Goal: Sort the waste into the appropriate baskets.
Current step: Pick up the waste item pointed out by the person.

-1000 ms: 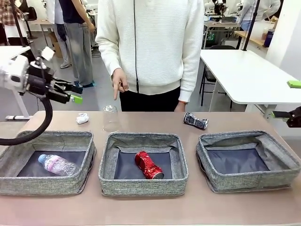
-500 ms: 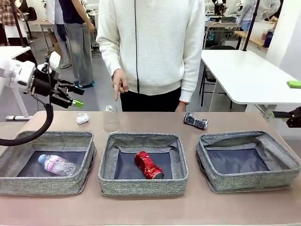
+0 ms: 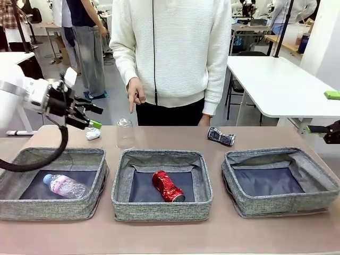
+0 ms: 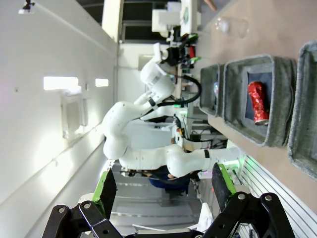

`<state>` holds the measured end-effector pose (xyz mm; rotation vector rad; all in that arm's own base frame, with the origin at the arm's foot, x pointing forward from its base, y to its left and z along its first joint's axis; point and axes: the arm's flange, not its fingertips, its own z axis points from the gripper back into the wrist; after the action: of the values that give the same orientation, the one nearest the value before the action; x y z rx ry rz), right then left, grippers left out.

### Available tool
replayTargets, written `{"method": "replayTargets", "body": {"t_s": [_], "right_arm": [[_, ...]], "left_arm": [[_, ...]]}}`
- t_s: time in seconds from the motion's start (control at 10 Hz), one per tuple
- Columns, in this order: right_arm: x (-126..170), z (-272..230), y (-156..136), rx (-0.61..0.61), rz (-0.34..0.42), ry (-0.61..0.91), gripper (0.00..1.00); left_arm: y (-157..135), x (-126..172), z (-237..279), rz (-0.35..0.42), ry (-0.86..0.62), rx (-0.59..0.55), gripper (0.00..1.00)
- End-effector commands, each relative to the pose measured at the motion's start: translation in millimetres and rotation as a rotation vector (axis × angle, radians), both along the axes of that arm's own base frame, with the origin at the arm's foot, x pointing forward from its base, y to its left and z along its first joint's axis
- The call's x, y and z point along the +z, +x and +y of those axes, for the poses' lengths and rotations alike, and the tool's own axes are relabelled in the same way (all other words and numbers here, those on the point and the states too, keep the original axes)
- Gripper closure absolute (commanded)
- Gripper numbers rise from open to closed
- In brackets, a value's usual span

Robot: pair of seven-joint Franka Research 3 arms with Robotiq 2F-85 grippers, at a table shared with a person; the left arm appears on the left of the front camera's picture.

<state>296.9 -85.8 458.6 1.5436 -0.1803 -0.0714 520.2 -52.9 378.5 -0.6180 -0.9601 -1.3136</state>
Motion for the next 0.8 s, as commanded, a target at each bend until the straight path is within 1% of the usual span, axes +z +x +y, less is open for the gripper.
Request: {"method": "replayTargets", "body": {"t_s": [0.0, 0.1, 0.2, 0.3, 0.5, 0.7], "right_arm": [[3, 0, 1, -0.004, -0.014, 0.019, 0.0], [3, 0, 1, -0.004, -0.014, 0.019, 0.0], [3, 0, 1, -0.004, -0.014, 0.019, 0.0], [3, 0, 1, -0.004, -0.014, 0.019, 0.0], [3, 0, 1, -0.004, -0.014, 0.019, 0.0], [3, 0, 1, -0.004, -0.014, 0.019, 0.0]], "left_arm": [[41, -24, -12, -0.067, 0.061, 0.086, 0.0], [61, -31, -12, -0.037, 0.086, 0.091, 0.0], [81, -40, -10, 0.021, 0.075, 0.085, 0.0], [91, -51, -13, 0.05, 0.07, 0.086, 0.0], [99, -73, -21, 0.121, 0.061, 0.048, 0.0], [99, -85, -34, 0.154, 0.034, 0.012, 0.0]]}}
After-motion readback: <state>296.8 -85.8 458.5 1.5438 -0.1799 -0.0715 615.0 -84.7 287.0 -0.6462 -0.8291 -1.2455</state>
